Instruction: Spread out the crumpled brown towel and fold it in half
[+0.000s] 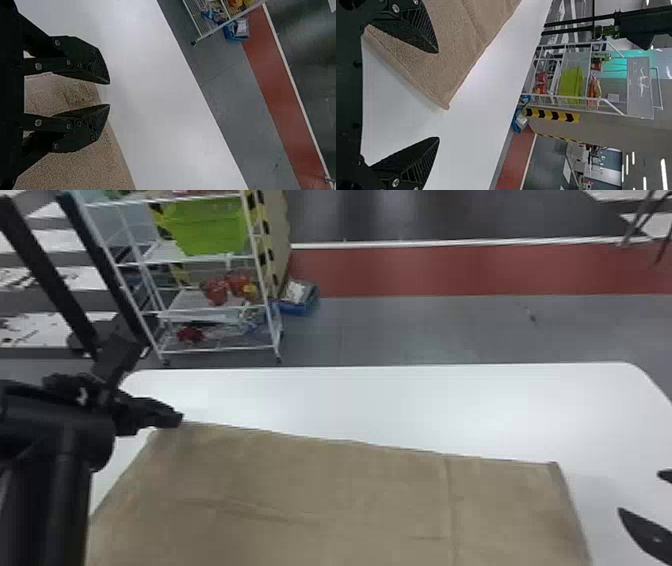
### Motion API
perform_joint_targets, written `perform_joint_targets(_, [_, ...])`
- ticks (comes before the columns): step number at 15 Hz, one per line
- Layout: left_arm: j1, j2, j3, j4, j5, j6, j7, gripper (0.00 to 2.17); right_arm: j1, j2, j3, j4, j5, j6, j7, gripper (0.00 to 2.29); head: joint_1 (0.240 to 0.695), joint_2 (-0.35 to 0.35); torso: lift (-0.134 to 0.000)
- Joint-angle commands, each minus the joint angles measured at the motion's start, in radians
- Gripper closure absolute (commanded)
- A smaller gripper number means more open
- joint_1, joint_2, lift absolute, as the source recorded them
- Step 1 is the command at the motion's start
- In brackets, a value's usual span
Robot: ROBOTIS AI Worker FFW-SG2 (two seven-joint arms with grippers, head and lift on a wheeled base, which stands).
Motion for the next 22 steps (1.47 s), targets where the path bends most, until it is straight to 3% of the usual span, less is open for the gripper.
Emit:
perform_joint_targets(1, [0.000,0.008,0.008,0.006,-0.005,-0.002,0.010,0.80,0.001,-0.005,0.000,0.010,0.000,0.000,0.000,0.11,0.695,0.092,-0.122])
perform_joint_targets(15, [-0.008,0.019,-0.007,0.055,-0.017,-0.006,-0.005,0.82,-0.008,-0.005,0.000,0.010,0.007,0.000,-0.001,0.11,0.695,0.107,-0.122])
perform_joint_targets(16, [-0.009,0.019,-0.012,0.055,-0.017,-0.009,-0.010,1.15,-0.008,-0.007,-0.002,0.012,0.007,0.000,-0.001,0.11,0.695,0.104,-0.122])
perform_joint_targets(17, [-0.008,0.018,-0.015,0.055,-0.019,-0.009,-0.005,1.73,-0.013,-0.007,-0.002,0.015,0.007,0.000,-0.008,0.11,0.695,0.102,-0.122])
perform_joint_targets(18, [-0.008,0.018,-0.015,0.055,-0.020,-0.009,-0.001,1.85,-0.024,-0.007,-0.002,0.018,0.009,0.000,-0.012,0.11,0.695,0.099,-0.122])
perform_joint_targets(22, [0.009,0.014,-0.009,0.043,-0.020,-0.027,-0.010,1.88,-0.113,-0.007,0.032,0.090,0.055,0.046,-0.040,0.11,0.695,0.085,-0.122])
